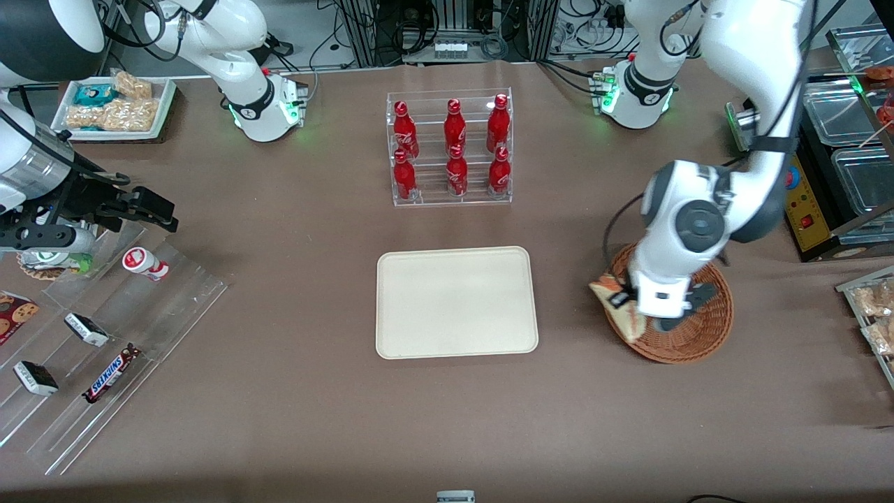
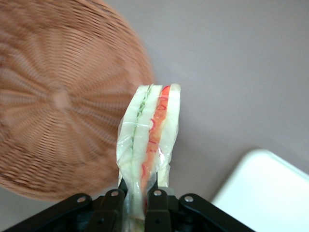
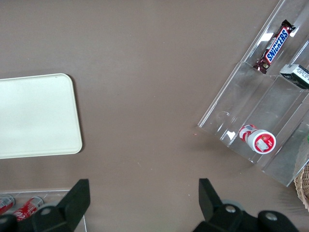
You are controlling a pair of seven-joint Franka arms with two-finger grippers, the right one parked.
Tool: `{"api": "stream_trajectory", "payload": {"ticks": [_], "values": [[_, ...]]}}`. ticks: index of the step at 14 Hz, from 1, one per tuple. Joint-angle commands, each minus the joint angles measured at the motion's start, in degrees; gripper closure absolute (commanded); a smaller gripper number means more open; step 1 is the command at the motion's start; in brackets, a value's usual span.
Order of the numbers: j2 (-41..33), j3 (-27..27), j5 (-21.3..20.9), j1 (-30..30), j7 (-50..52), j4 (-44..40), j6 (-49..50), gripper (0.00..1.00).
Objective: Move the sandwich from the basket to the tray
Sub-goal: 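Lift the sandwich and carry it over the cream tray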
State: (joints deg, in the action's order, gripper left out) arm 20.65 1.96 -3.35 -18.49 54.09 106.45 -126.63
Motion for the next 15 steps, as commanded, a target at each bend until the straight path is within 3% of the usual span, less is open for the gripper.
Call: {"api": "stream_trajectory", "payload": {"ticks": [1,8,15], "values": [[7.19,-0.11,0.19,-6.70,-0.56,-10.00,1.03,0.92],[20.29,-0.11,0.36,-20.34,0.67,-25.66,0.07,0.93],[24.70,-0.20,-0.25,-23.69,1.99,-26.20,-5.91,0.88]]}}
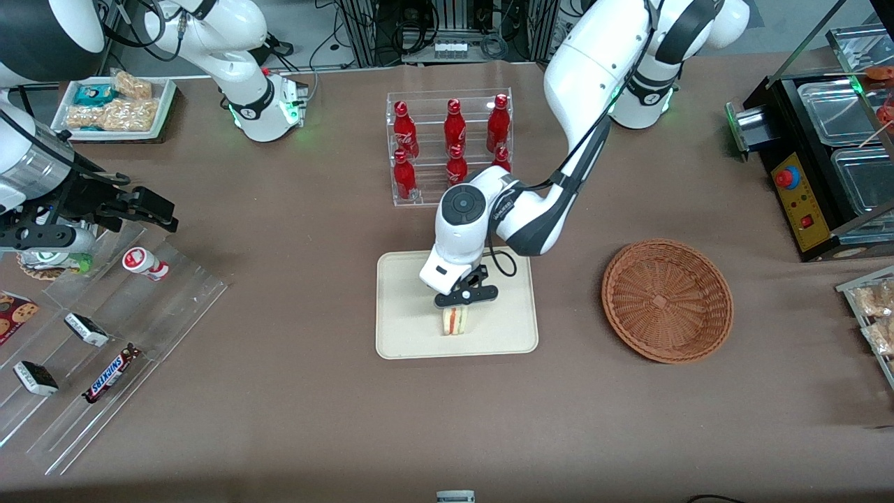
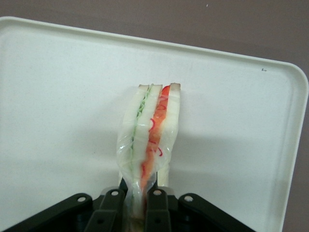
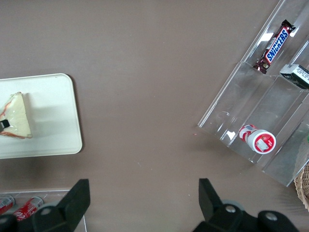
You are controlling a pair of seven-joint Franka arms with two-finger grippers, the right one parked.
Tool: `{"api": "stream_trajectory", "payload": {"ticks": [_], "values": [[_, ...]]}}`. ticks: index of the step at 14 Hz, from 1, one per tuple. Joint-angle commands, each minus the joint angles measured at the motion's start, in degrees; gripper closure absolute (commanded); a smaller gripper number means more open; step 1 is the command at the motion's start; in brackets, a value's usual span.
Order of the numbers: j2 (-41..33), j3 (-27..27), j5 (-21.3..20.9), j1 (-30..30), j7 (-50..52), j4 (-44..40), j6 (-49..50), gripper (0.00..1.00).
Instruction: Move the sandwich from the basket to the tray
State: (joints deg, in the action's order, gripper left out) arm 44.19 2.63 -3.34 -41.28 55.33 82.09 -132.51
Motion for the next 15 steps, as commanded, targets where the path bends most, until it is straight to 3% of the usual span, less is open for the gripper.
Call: {"api": "stream_trajectory", "payload": {"ticks": [1,2,3,6,12,15], "values": [[1.42,-0.88,-0.35,-1.17,0.84,-1.76,-0.03,0.77],[1.34,-0.88,-0.18,-1.17,1.01,-1.50,-0.03,0.24],[0.73,-0.88,-0.35,-1.17,1.36,-1.15,0.05,0.00],[-4.62,-1.05,0.09,-0.65,1.45,-1.15,3.46,0.00],[-19.39,-1.49,-0.53,2.78,0.22,-1.06,22.88,0.00],[-23.26,-1.84,0.00,9.71,-1.08,0.08,25.36,0.00]]}}
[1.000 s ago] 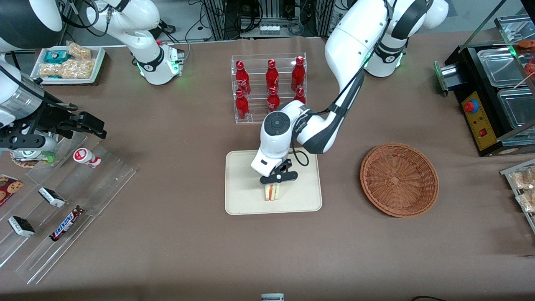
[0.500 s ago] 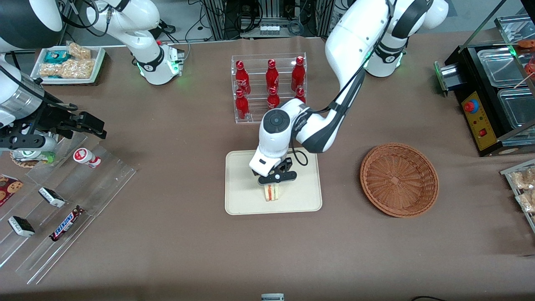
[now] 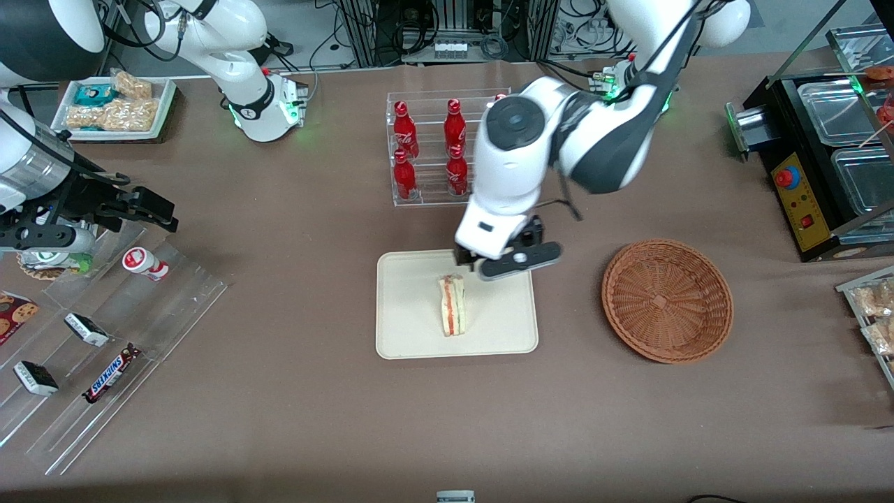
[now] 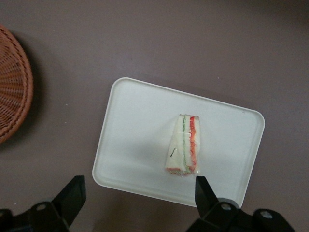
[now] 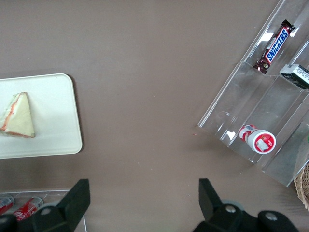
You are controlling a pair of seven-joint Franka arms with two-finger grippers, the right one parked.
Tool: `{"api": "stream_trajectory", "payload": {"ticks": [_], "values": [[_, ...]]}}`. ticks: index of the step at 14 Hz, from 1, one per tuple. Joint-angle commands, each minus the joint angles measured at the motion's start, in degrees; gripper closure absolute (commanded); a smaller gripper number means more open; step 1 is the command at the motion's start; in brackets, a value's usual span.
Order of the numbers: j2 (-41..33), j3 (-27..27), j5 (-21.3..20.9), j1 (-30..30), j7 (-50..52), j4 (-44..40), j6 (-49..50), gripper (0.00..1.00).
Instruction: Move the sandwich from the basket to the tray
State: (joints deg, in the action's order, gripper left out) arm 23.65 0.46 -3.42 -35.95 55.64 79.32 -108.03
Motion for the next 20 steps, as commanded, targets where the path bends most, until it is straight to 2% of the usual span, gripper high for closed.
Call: {"api": "stream_trajectory", "payload": {"ticks": [1,8,12,15,20], "values": [[-4.04,0.24,0.34,5.96,-4.20,3.99,2.29,0.00],[-15.46,0.24,0.52,20.99,-26.17,16.20,7.21,0.00],[-19.42,0.33,0.61,26.88,-36.28,17.54,11.87,0.00],[-22.59,3.48,2.98,33.91,-44.89,17.36,14.51,0.00],[-26.46,3.41,2.20,35.16,-55.10,16.57,15.57,0.00]]}}
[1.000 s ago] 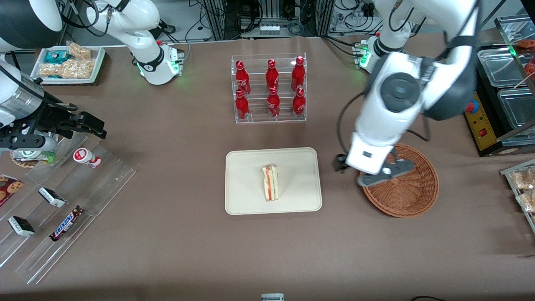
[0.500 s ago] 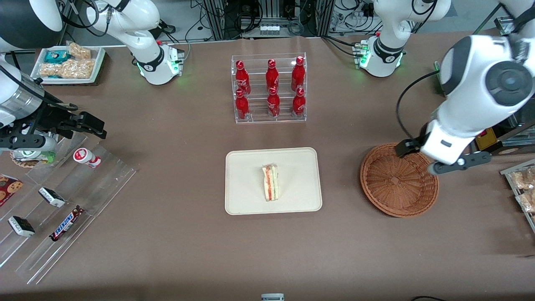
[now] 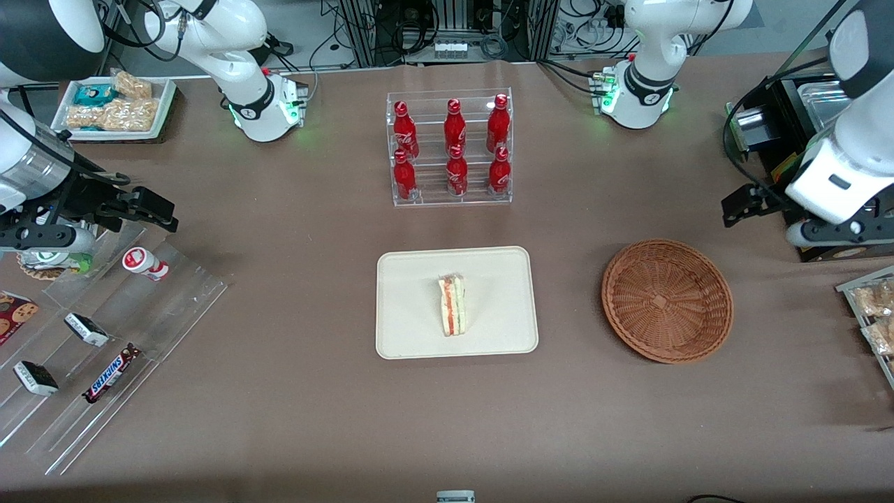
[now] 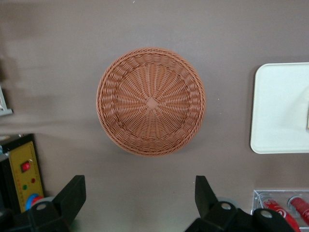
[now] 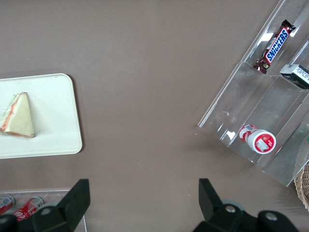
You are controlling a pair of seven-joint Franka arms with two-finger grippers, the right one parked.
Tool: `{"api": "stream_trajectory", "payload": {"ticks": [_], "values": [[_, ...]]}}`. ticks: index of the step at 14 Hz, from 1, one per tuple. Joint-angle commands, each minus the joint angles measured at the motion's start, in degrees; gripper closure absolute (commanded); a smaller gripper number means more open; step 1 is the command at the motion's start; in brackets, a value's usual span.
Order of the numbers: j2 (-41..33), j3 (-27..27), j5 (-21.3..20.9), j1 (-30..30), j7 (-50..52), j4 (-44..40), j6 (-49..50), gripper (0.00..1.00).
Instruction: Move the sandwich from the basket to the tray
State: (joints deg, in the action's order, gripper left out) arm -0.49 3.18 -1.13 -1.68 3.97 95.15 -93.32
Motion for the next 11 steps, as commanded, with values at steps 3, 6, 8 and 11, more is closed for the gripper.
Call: {"api": "stream_trajectory", "payload": {"ticks": [3,6,8,11], "values": [[-2.59,-0.80,-0.10,0.81,-5.90,-0.40,3.92,0.00],[-2.14,-0.72,-0.01,0.89,-5.72,-1.20,4.90,0.00],[-2.06,-0.72,-0.19,0.89,-5.81,-1.02,4.72,0.00],[-1.97,-0.72,-0.10,0.81,-5.72,-1.02,4.64,0.00]]}}
